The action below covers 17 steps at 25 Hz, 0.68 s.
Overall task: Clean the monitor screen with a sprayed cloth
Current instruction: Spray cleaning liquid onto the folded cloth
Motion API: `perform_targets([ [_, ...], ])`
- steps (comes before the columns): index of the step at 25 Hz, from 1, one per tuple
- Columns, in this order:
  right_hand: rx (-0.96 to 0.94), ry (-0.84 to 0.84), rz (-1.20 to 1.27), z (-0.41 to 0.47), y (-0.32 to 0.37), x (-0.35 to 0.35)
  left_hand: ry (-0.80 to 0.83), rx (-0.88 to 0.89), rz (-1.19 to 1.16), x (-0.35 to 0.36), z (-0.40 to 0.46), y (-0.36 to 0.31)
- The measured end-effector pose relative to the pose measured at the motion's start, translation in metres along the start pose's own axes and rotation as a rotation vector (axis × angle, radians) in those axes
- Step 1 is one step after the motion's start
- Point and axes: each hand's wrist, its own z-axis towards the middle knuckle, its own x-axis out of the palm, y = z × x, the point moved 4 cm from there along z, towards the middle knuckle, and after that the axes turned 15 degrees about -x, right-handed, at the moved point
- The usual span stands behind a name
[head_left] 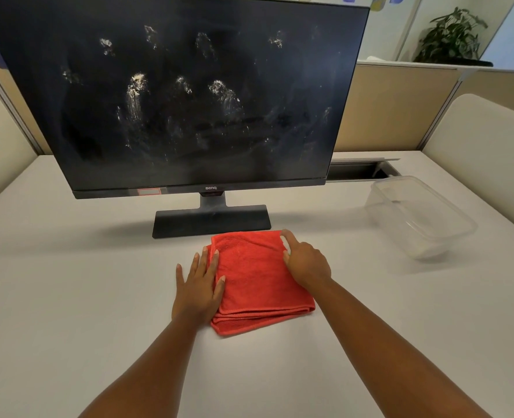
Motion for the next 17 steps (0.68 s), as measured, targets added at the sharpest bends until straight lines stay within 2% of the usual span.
perform_targets([
  [2, -0.023, 0.034, 0.044, -0.012, 0.001, 0.006, 0.019, 0.013, 0.024, 0.006, -0.008, 0.001],
  [5, -0.156, 0.090, 0.070, -0.014, 0.012, 0.013, 0.017, 0.007, 0.001, 0.005, -0.006, 0.000],
  [9, -0.302, 0.166, -0.021, -0.013, 0.026, 0.017, 0.010, 0.009, 0.006, 0.001, 0.001, -0.002],
  [12, -0.317, 0.180, -0.048, -0.020, 0.027, 0.021, 0.012, 0.007, 0.002, 0.001, 0.001, -0.002],
  [17, -0.253, 0.072, -0.016, -0.030, 0.010, 0.003, 0.012, 0.008, 0.026, 0.002, 0.001, -0.002],
])
